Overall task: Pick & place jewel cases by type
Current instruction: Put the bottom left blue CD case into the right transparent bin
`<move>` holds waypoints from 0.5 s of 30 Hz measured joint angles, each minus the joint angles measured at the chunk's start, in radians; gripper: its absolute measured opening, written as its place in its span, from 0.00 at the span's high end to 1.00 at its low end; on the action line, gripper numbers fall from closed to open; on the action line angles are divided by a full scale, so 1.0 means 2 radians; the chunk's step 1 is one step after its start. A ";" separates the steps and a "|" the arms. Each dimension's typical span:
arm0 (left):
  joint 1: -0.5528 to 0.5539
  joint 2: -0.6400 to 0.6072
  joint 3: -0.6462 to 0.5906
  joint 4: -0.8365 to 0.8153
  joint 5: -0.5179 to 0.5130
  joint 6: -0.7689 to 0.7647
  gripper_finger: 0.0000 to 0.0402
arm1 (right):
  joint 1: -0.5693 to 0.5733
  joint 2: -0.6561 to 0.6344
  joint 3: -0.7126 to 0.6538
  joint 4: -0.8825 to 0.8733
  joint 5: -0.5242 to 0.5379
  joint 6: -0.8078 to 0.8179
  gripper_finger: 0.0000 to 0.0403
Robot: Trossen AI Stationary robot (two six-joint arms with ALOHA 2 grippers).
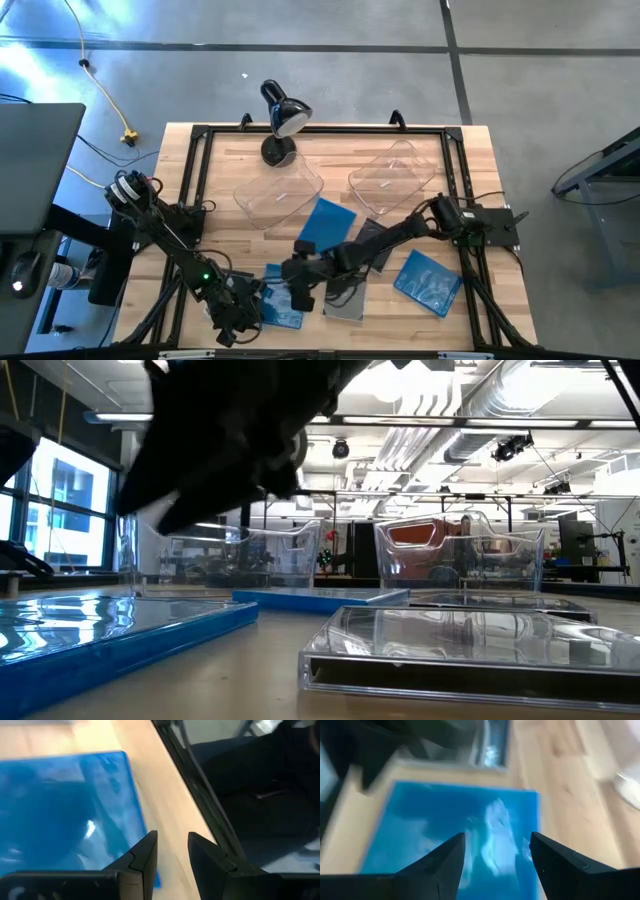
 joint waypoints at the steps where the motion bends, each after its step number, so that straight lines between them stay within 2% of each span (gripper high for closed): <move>1: 0.000 0.000 0.000 0.000 0.007 -0.004 0.73 | -0.002 0.000 0.008 -0.026 -0.008 0.006 0.48; 4: 0.000 0.000 0.000 0.000 0.023 -0.006 0.73 | -0.011 -0.001 0.010 -0.058 -0.050 0.011 0.48; 15: -0.009 0.000 0.000 -0.010 0.001 -0.005 0.73 | -0.069 -0.001 -0.032 -0.044 -0.099 0.040 0.48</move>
